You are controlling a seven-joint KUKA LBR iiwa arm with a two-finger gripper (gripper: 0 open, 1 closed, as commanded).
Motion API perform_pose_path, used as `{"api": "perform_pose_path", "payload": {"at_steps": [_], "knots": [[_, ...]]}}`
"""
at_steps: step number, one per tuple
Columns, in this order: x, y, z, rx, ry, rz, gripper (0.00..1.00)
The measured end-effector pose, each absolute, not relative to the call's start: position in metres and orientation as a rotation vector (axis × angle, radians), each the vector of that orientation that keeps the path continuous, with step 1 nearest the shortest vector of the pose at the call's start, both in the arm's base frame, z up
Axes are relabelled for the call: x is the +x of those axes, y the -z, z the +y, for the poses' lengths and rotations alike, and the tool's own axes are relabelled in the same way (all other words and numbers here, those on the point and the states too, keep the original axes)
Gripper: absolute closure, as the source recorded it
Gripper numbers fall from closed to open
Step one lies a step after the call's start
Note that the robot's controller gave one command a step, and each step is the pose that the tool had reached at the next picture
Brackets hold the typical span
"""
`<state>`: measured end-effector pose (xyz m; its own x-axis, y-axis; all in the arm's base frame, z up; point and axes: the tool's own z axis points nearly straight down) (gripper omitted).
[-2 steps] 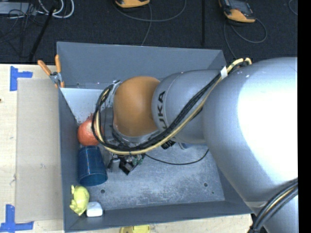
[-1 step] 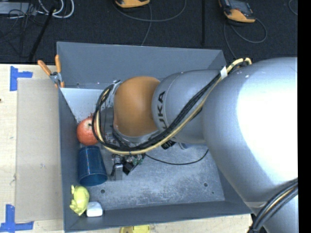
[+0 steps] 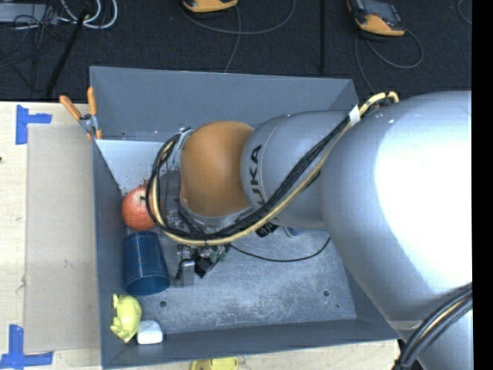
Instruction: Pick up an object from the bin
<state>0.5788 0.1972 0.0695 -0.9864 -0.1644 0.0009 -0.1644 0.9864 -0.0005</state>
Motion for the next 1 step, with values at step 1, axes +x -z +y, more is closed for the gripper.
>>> {"api": "perform_pose_path", "payload": {"at_steps": [1], "knots": [[0.5728,-0.0849,0.1742,0.179,0.001,-3.133,0.00]]}}
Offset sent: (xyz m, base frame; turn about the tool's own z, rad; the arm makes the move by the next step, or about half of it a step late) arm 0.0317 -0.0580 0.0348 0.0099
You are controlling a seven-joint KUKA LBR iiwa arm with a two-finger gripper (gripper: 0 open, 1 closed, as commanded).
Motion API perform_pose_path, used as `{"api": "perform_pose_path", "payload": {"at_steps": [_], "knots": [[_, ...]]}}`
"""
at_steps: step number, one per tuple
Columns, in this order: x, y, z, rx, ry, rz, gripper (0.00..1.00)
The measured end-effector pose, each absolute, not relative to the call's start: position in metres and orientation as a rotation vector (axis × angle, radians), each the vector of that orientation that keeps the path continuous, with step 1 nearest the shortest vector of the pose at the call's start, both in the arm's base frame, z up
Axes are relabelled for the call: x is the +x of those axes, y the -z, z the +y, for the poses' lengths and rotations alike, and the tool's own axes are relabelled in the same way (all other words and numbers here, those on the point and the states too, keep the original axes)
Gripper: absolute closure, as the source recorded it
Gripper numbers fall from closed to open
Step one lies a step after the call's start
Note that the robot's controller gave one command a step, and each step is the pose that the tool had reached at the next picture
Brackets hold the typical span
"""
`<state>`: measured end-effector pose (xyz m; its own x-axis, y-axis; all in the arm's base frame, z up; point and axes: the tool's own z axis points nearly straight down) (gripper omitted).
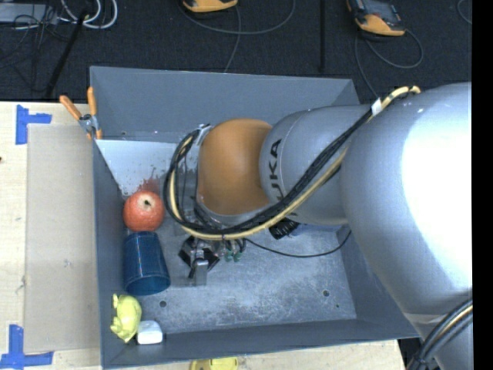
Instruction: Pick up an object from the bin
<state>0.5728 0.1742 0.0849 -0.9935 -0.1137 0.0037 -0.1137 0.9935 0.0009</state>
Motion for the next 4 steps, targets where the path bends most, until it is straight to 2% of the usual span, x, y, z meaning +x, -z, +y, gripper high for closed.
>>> {"api": "perform_pose_path", "payload": {"at_steps": [1,2,3,4], "knots": [[0.598,-0.098,0.150,0.206,0.000,-3.135,0.00],[0.595,-0.073,0.128,0.317,0.004,-3.126,1.00],[0.595,-0.073,0.128,0.316,0.005,-3.127,1.00],[0.588,-0.101,0.128,0.320,0.000,-3.117,1.00]]}}
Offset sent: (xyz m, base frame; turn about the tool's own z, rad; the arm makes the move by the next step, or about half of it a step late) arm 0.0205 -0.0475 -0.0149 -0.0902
